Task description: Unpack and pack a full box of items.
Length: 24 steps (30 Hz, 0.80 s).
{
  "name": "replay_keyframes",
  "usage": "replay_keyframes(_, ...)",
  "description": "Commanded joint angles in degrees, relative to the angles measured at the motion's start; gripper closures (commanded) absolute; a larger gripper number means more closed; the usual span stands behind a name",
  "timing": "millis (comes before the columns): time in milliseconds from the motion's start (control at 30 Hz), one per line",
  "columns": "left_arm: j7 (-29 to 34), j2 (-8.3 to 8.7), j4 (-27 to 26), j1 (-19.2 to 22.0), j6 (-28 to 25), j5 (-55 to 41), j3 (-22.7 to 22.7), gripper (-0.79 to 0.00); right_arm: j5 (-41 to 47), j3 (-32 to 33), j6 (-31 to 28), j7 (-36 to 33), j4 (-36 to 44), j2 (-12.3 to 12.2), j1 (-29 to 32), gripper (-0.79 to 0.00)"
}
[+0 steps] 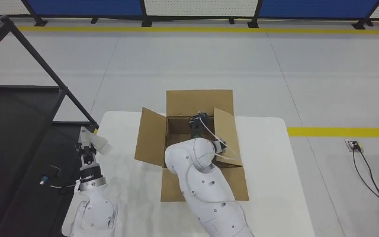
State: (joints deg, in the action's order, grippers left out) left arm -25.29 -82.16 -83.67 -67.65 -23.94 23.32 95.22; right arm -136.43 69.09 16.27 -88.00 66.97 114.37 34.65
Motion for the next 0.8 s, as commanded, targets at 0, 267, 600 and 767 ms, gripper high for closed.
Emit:
replay_keyframes(0, 0.1, -0.01, 0.0, 0.3, 0.0, -0.1, -0.1, -0.785, 0.3, 0.6, 0.0, 0.0, 2.3, -0.2, 0.4, 0.000)
replay_keyframes(267, -0.1, -0.07, -0.1, 0.9, -0.2, 0.1, -0.6, -0.785, -0.2, 0.1, -1.1, 0.0, 9.9, -0.7, 2.9, 0.000)
replay_keyframes(600, -0.4, -0.15, 0.0, 1.3, -0.2, 0.1, -1.1, -0.785, -0.9, 2.7, -4.0, 0.0, 18.2, -1.2, 6.4, 0.000)
replay_keyframes(767, -0.5, -0.23, 0.0, 1.6, 0.0, 0.6, -1.6, -0.785, -0.1, 4.7, -3.9, 0.0, 20.4, -1.8, 7.6, 0.000)
